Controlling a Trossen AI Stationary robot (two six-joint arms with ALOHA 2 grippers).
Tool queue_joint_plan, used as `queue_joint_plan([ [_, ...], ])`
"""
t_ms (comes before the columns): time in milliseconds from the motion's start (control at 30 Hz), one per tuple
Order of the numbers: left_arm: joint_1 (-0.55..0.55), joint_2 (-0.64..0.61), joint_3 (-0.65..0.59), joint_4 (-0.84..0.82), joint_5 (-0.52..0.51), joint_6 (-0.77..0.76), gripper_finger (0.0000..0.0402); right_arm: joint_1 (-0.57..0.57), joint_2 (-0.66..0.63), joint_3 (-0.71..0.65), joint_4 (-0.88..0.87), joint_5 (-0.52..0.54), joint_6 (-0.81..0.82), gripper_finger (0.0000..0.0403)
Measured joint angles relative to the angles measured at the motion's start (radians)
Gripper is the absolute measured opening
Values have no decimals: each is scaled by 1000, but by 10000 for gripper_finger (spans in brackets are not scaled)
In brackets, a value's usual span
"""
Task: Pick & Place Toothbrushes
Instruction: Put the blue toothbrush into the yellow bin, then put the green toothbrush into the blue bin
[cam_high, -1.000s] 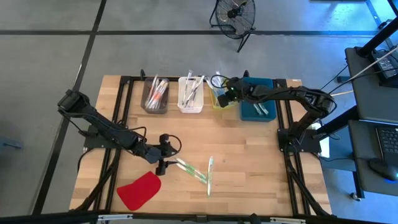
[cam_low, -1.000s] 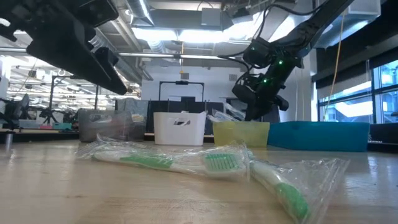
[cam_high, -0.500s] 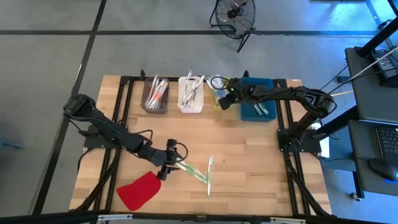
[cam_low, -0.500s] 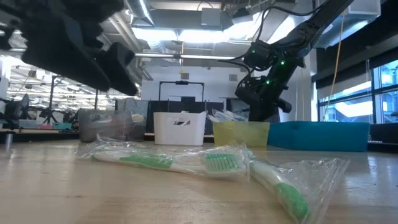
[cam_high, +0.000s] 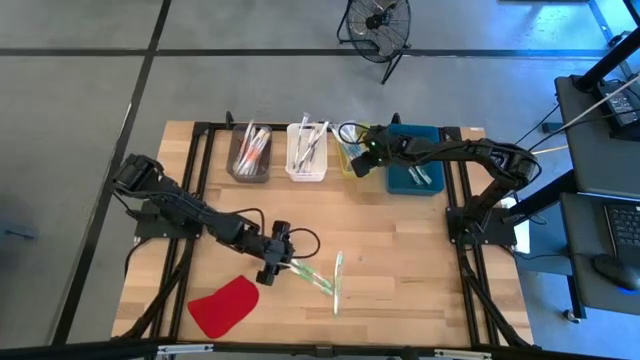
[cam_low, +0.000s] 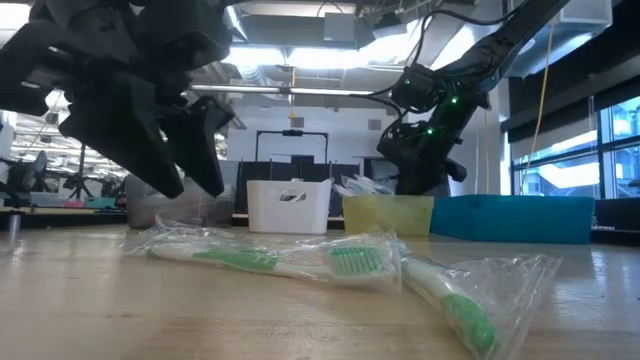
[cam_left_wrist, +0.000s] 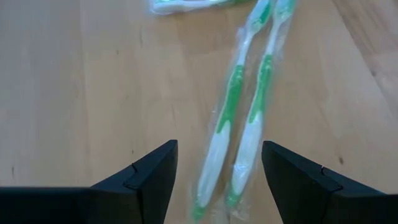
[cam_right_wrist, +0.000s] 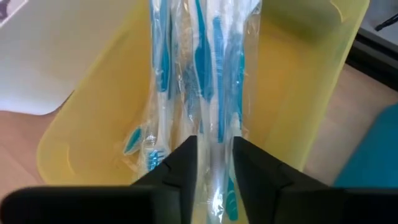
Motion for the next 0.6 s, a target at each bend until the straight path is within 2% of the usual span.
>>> queue_joint_plan([
  [300, 27, 0, 0, -42, -4, 1, 205, -1, 0, 0, 19, -18, 18, 180],
  [600, 56, 0, -1, -68, 11, 25, 185, -1, 0, 0, 27, -33, 19, 196],
])
